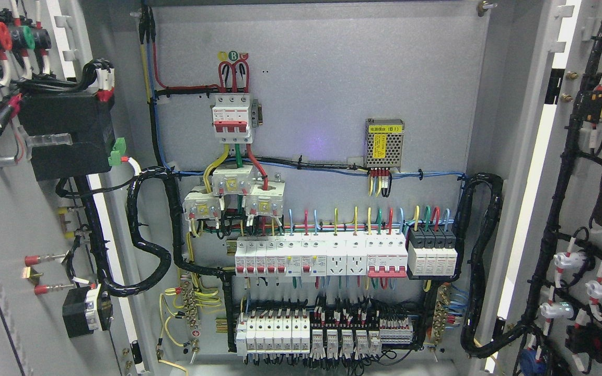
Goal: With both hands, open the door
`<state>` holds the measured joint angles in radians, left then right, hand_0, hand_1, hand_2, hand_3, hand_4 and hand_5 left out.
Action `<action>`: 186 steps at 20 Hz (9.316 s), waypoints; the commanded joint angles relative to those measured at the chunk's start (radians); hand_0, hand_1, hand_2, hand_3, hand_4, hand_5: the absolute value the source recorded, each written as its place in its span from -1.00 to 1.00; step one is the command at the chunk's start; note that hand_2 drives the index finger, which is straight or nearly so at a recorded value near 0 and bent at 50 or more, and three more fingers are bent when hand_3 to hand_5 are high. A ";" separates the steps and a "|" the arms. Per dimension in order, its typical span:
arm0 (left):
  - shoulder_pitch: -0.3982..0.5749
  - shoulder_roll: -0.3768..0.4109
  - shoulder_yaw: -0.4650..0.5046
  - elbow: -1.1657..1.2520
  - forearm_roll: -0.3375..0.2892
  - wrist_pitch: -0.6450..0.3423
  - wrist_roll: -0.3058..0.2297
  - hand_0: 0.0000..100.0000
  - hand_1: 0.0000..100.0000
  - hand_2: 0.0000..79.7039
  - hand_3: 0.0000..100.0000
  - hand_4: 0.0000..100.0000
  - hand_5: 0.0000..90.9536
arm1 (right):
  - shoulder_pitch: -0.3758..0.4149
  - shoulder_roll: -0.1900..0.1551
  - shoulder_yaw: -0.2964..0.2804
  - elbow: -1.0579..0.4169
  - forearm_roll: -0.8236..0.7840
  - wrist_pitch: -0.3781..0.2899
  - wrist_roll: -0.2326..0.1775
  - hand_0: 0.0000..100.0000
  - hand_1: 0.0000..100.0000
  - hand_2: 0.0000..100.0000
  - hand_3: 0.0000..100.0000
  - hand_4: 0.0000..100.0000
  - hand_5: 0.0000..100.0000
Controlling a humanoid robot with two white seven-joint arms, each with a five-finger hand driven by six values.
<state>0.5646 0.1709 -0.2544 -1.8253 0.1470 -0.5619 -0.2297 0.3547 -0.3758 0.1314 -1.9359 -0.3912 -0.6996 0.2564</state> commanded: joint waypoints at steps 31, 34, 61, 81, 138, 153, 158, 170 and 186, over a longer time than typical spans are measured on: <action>-0.235 -0.013 0.121 -0.184 0.085 -0.236 0.021 -1.00 -1.00 -1.00 -1.00 -0.94 -1.00 | 0.006 -0.127 -0.113 -0.101 -0.064 -0.069 0.000 -1.00 -1.00 -1.00 -1.00 -1.00 -1.00; -0.236 -0.011 0.139 -0.184 0.095 -0.242 0.023 -1.00 -1.00 -1.00 -1.00 -0.94 -1.00 | 0.006 -0.130 -0.113 -0.089 -0.167 -0.070 0.000 -1.00 -1.00 -1.00 -1.00 -1.00 -1.00; -0.227 0.038 0.378 -0.175 0.307 -0.388 0.021 -1.00 -1.00 -1.00 -1.00 -0.93 -1.00 | 0.018 -0.189 -0.222 -0.020 -0.324 -0.073 0.006 -1.00 -1.00 -1.00 -1.00 -1.00 -1.00; -0.212 0.124 0.546 -0.059 0.428 -0.398 -0.008 -1.00 -1.00 -1.00 -1.00 -0.93 -1.00 | 0.046 -0.271 -0.272 0.009 -0.411 -0.073 0.012 -1.00 -1.00 -1.00 -1.00 -1.00 -1.00; -0.551 0.328 0.790 0.377 0.499 0.312 -0.006 -1.00 -1.00 -1.00 -1.00 -0.94 -1.00 | 0.178 -0.456 -0.334 0.123 -0.509 -0.075 0.107 -1.00 -1.00 -1.00 -1.00 -1.00 -1.00; -0.562 0.357 0.777 0.425 0.506 0.316 -0.008 -1.00 -1.00 -1.00 -1.00 -0.93 -1.00 | 0.167 -0.457 -0.360 0.132 -0.509 -0.075 0.107 -1.00 -1.00 -1.00 -1.00 -1.00 -1.00; -0.552 0.355 0.771 0.400 0.508 0.315 -0.008 -1.00 -1.00 -1.00 -1.00 -0.93 -1.00 | 0.156 -0.456 -0.360 0.135 -0.509 -0.113 0.107 -1.00 -1.00 -1.00 -1.00 -1.00 -1.00; -0.457 0.332 0.707 0.181 0.540 0.306 -0.006 -1.00 -1.00 -1.00 -1.00 -0.93 -1.00 | 0.153 -0.442 -0.360 0.149 -0.509 -0.190 0.107 -1.00 -1.00 -1.00 -1.00 -1.00 -1.00; -0.425 0.331 0.451 0.063 0.529 0.300 -0.008 -1.00 -1.00 -1.00 -1.00 -0.93 -1.00 | 0.153 -0.451 -0.311 0.066 -0.509 -0.204 0.107 -1.00 -1.00 -1.00 -1.00 -1.00 -1.00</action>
<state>0.1307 0.5044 0.3518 -1.6715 0.6819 -0.2614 -0.2363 0.5117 -0.8207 -0.1982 -1.8322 -0.9005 -0.7863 0.3629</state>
